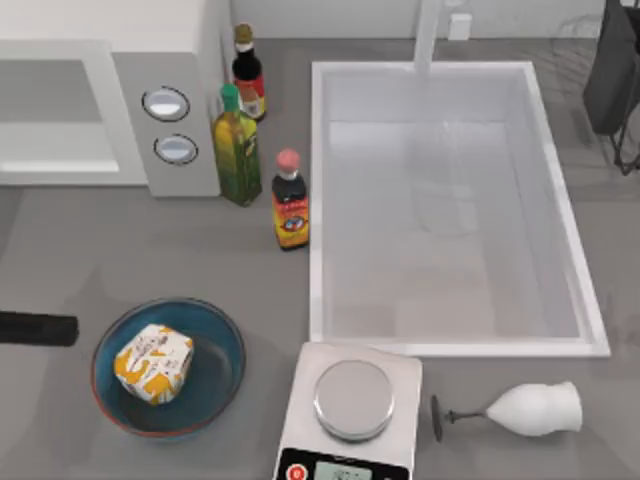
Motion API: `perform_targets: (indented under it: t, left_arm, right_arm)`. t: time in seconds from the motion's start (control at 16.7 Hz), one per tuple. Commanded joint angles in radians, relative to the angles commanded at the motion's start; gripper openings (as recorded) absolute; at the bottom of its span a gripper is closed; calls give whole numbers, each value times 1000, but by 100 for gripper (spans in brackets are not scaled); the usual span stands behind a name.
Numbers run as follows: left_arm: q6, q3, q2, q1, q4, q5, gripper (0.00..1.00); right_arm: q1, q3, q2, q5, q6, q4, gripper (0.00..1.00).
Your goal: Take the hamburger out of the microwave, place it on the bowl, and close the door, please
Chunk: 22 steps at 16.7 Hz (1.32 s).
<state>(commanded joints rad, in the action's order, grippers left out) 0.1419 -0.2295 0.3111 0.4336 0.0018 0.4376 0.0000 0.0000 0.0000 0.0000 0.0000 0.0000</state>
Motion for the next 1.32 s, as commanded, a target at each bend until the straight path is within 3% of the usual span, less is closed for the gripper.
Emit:
perform_targets:
  t: [0.24, 0.54, 0.78, 1.02, 1.32]
  left_arm:
    - [215, -286, 311, -311, -142, -275, 0]
    - [485, -689, 833, -829, -364, -657, 0]
    - [650, -955, 1190, -1189, -546, -904, 0]
    - [746, -1107, 1397, -1406, -693, -1047, 0]
    - [785, -1169, 1453, -1486, -769, -1111, 0]
  right_arm:
    - [0, 0, 0, 0, 0, 0, 100]
    - [0, 0, 0, 0, 0, 0, 100]
    - [0, 0, 0, 0, 0, 0, 100]
    - [0, 0, 0, 0, 0, 0, 100]
    - [0, 0, 0, 0, 0, 0, 100]
